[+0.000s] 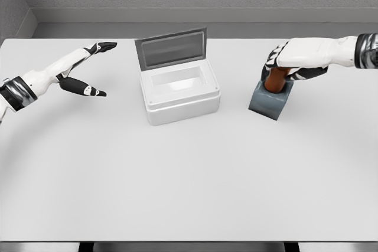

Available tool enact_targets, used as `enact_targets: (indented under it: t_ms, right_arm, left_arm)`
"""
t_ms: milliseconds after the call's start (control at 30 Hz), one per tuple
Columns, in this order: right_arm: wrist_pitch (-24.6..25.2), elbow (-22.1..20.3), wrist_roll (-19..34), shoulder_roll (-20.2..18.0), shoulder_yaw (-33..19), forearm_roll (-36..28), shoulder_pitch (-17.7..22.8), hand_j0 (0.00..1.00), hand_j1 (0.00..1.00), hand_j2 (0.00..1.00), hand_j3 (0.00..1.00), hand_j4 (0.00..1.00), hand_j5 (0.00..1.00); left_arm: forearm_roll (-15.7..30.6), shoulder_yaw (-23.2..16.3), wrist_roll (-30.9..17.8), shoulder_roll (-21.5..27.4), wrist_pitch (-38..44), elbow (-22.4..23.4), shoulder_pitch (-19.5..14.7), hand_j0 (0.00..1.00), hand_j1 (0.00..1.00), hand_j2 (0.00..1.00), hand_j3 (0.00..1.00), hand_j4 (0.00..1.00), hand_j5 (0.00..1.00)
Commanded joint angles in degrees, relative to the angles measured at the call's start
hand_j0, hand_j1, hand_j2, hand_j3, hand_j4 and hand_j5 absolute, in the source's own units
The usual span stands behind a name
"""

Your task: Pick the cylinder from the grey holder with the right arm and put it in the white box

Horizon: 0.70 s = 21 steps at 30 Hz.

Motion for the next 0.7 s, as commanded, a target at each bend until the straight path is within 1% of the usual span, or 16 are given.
enact_targets:
  t_ms: [0, 33, 133, 233, 333, 667]
  right_arm:
    - [0.04, 0.08, 0.36, 0.13, 0.0, -0.02, -0.09, 0.55, 0.55, 0.55, 0.55, 0.55, 0.55]
    - [0.04, 0.08, 0.36, 0.13, -0.09, -0.02, -0.09, 0.54, 0.54, 0.54, 0.54, 0.54, 0.54]
    - [0.04, 0.08, 0.36, 0.13, 0.0, -0.02, -0.09, 0.53, 0.53, 0.53, 0.53, 0.53, 0.53]
    - [0.04, 0.08, 1.15, 0.48, 0.0, -0.02, -0.09, 0.47, 0.47, 0.47, 0.47, 0.47, 0.47]
    - [0.04, -0.1, 1.59, 0.48, 0.0, -0.02, -0.09, 0.46, 0.46, 0.46, 0.46, 0.46, 0.46]
    - [0.04, -0.54, 1.5, -0.49, -0.09, -0.02, -0.62, 0.46, 0.46, 0.46, 0.46, 0.46, 0.46]
  left_arm:
    - [0.43, 0.07, -0.01, 0.01, 0.09, 0.02, 0.0, 1.0, 1.0, 1.0, 1.0, 1.0, 1.0]
    - [0.34, 0.07, -0.01, 0.01, 0.09, 0.02, 0.0, 1.0, 1.0, 1.0, 1.0, 1.0, 1.0]
    - [0.35, 0.07, 0.08, 0.01, 0.09, 0.02, 0.0, 1.0, 1.0, 1.0, 1.0, 1.0, 1.0]
    - [0.34, 0.07, -0.01, 0.28, 0.09, 0.02, -0.09, 1.0, 1.0, 1.0, 1.0, 1.0, 1.0]
    - [0.43, 0.07, 0.08, 0.36, 0.09, 0.02, -0.09, 1.0, 1.0, 1.0, 1.0, 1.0, 1.0]
    - [0.43, 0.07, -0.01, 0.45, 0.09, -0.07, 0.0, 1.0, 1.0, 1.0, 1.0, 1.0, 1.0]
